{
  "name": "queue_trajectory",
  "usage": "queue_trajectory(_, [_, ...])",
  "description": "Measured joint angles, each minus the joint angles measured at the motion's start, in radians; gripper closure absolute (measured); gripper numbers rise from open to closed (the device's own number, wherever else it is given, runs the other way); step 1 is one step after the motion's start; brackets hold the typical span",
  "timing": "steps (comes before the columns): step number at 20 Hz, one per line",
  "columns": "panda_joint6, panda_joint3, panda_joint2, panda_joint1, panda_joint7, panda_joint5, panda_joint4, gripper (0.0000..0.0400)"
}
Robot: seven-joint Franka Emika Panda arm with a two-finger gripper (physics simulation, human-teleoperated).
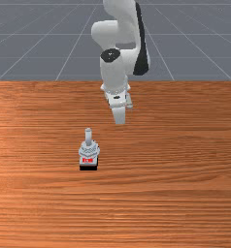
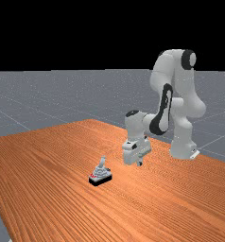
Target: Turn on the trigger
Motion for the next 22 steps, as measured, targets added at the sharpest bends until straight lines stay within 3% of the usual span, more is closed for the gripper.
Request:
queue_trajectory(3, [-0.023,-0.004,0.008,-0.089,-0.147,0.06,0.016,0.04])
queue_trajectory(4, [0.03,-0.01,-0.003,-0.099,-0.14,0.044,0.0,0.04])
queue_trajectory(5, [0.132,-0.098,-0.019,-0.016,0.133,-0.175,-0.037,0.04])
queue_trajectory(7, [0.13,-0.108,-0.016,-0.034,0.117,-0.17,-0.032,0.04])
queue_trajectory(8, [0.092,-0.053,-0.01,-0.102,-0.076,-0.046,-0.014,0.04])
queue_trajectory(9, [0.126,-0.109,-0.012,-0.056,0.076,-0.156,-0.026,0.04])
queue_trajectory(10, [0.105,-0.216,0.004,0.045,0.283,-0.411,-0.004,0.04])
queue_trajectory(11, [0.085,-0.234,0.029,0.07,0.32,-0.439,0.033,0.04])
queue_trajectory(13, [0.062,-0.249,0.072,0.094,0.339,-0.447,0.101,0.04])
queue_trajectory(14, [0.076,-0.204,0.079,0.049,0.247,-0.358,0.117,0.04])
queue_trajectory(15, [0.067,-0.109,0.077,-0.049,0.065,-0.187,0.124,0.04])
queue_trajectory(16, [0.07,-0.144,0.076,-0.01,0.173,-0.227,0.124,0.04])
queue_trajectory(20, [0.069,-0.139,0.079,-0.028,0.111,-0.227,0.13,0.04])
queue_trajectory(21, [0.075,-0.207,0.083,0.042,0.212,-0.361,0.13,0.04])
queue_trajectory(22, [0.073,-0.218,0.083,0.053,0.224,-0.382,0.133,0.04])
